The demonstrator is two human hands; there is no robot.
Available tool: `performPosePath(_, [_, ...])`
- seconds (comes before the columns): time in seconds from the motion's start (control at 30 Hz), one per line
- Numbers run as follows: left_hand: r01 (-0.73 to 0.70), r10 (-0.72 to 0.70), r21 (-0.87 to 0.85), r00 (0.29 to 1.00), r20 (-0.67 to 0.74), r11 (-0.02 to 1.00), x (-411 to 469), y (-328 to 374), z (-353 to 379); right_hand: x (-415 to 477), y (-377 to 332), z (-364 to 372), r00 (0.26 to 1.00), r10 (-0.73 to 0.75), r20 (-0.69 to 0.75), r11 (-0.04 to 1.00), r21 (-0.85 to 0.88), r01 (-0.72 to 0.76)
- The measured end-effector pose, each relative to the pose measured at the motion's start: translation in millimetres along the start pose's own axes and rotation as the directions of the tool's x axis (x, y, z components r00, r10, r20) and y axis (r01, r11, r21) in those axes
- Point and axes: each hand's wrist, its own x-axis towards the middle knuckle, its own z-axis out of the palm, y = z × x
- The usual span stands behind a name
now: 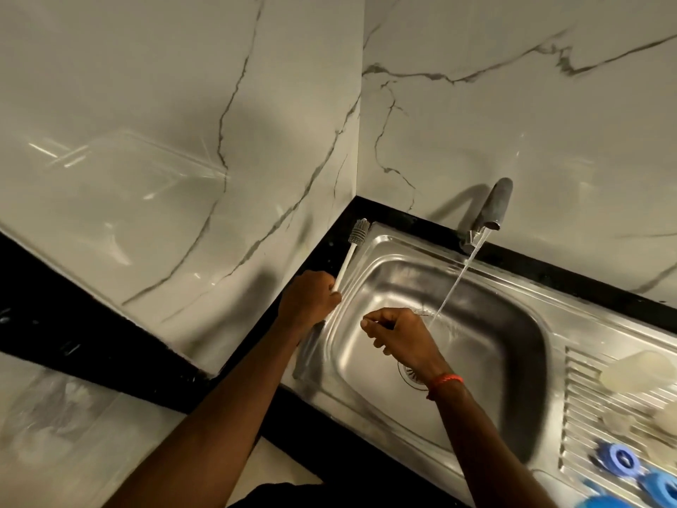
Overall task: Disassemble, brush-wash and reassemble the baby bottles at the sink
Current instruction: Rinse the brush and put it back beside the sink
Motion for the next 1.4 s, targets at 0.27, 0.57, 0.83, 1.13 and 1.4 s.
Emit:
performPosePath(0.27, [0.051,-0.053,0.084,0.998,0.02,0.995,38.7,-17.5,13.0,26.0,18.0,-46.9,0.994,0.056,-0.092,0.995,-0.08,-0.063])
performPosePath(0.57, [0.097,-0.109,0.314,0.994,0.018,0.944,61.8,-39.3,19.3,47.7,33.6,-61.6,0.989,0.058,-0.133,0.994,-0.089,-0.07])
performPosePath(0.83, [0.035,0.0,0.381,0.996,-0.092,0.924,57.9,-54.0,33.8,48.0,45.6,-66.6,0.982,0.107,-0.156,0.994,0.016,-0.106])
performPosePath(1.13, [0.142,-0.148,0.415,0.989,-0.018,0.899,63.6,-28.5,25.4,30.8,69.0,-93.7,0.962,0.148,-0.229,0.989,0.023,-0.147])
performPosePath(1.4, [-0.065,0.098,0.248,0.988,-0.123,0.967,78.6,-1.8,31.1,34.3,76.3,-126.7,0.901,0.128,-0.414,0.989,-0.012,-0.146])
